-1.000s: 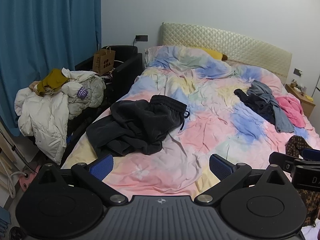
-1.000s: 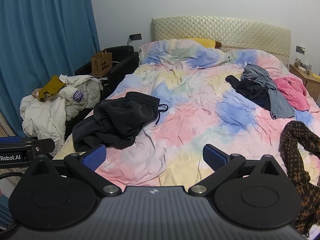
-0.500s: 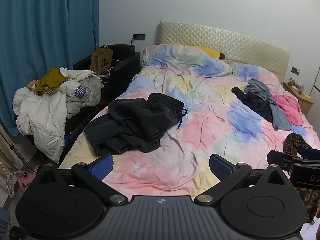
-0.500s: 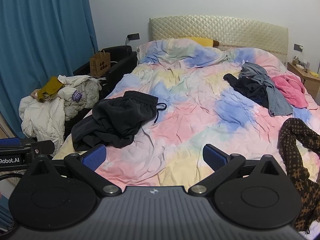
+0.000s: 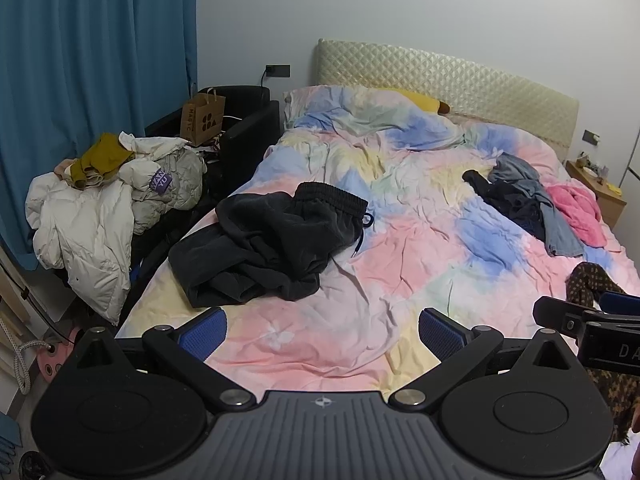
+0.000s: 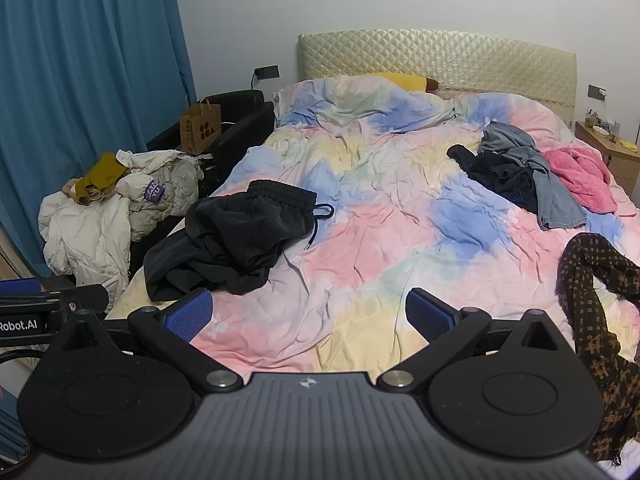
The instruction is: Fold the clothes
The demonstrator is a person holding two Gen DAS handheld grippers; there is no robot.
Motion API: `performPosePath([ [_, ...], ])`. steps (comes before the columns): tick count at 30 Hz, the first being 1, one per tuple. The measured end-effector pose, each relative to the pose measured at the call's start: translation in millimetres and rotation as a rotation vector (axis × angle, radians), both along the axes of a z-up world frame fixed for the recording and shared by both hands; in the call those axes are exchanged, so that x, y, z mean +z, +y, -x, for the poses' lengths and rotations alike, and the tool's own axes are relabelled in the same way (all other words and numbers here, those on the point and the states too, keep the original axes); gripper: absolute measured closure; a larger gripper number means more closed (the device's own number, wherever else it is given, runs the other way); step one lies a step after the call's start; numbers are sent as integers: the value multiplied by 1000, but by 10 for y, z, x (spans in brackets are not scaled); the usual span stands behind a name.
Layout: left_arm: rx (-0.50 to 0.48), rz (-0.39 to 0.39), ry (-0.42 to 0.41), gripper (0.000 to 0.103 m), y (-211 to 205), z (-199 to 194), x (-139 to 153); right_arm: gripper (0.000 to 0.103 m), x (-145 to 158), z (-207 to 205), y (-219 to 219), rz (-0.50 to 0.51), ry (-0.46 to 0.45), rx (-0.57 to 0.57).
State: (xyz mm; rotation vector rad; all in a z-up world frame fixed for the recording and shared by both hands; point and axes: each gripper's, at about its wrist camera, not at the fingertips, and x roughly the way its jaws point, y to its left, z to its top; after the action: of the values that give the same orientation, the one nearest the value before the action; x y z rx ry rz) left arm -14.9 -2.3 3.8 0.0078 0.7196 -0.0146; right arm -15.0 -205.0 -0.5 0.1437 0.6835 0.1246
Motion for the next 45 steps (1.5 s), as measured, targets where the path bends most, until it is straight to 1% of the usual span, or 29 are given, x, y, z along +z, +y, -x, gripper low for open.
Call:
performPosePath([
  [18, -4, -3, 11, 0, -89, 19, -67, 0, -66, 28, -76, -10, 6, 5],
  [30, 16, -10, 34, 0, -290, 77, -131, 0, -186, 30, -321, -27, 17, 38],
  [36, 23, 7, 69, 1, -395, 8, -194, 0, -270, -29, -490, -55, 30, 55],
  [38, 32, 15, 78, 3, -400, -39, -219, 0, -307, -45, -558, -65, 36, 62],
  [42, 54, 75, 110, 5, -313, -199, -275, 0, -370, -160, -602, -82, 64, 87],
  [45, 61, 107, 117, 5, -202, -404, -315, 0, -409, -252, -602, -89, 82, 103],
])
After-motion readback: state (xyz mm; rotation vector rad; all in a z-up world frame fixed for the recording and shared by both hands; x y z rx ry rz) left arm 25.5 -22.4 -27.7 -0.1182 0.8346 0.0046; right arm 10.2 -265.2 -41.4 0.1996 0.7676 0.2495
